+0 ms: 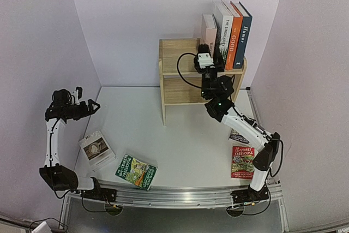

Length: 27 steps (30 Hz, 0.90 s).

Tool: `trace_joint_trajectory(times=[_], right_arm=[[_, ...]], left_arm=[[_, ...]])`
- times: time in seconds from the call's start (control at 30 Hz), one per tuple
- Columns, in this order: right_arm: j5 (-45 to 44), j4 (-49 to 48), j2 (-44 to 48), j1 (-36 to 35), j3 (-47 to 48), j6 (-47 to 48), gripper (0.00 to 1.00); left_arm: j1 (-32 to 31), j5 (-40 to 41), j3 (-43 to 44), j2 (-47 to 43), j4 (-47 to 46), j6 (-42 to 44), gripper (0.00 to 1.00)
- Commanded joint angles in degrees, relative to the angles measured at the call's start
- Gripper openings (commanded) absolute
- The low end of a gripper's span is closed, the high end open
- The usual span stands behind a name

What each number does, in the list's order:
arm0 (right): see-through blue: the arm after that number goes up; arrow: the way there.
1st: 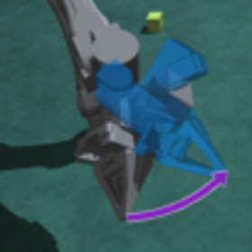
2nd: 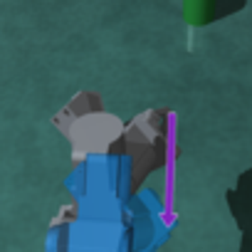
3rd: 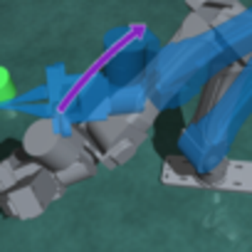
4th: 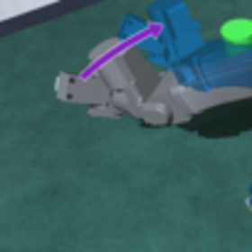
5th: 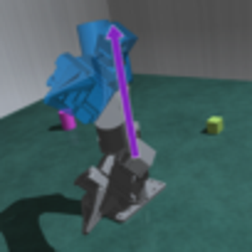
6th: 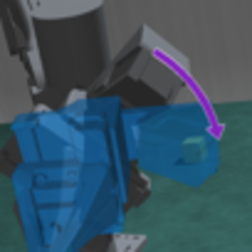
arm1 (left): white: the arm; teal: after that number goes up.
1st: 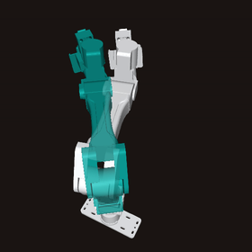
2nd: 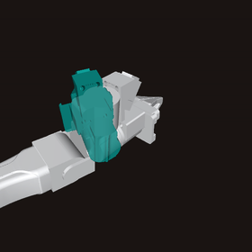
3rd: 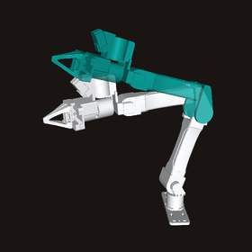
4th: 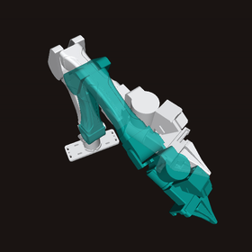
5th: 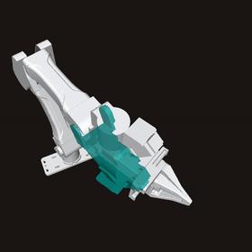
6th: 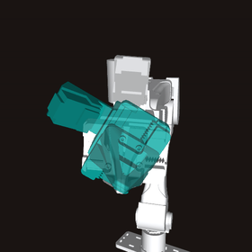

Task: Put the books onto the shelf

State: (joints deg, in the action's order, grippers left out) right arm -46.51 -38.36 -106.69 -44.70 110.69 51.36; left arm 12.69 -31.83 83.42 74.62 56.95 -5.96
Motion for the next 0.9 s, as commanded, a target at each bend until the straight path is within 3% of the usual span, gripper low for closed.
trace_joint_trajectory(times=[0.0,0.1,0.87], right_arm=[[-2.2,-7.95,1.61,-1.18,-0.46,5.84,0.62],[0.21,-7.88,0.47,-2.17,-0.28,7.37,0.57],[-0.11,-6.73,-13.49,0.71,14.49,17.56,0.56]], left_arm=[[0.09,-1.75,-0.1,-1.41,-1.31,0.19,1.0],[0.1,-1.9,-0.1,-1.33,-1.36,0.16,1.0],[0.07,-3.16,0.06,-1.44,-1.4,0.51,1.0]])
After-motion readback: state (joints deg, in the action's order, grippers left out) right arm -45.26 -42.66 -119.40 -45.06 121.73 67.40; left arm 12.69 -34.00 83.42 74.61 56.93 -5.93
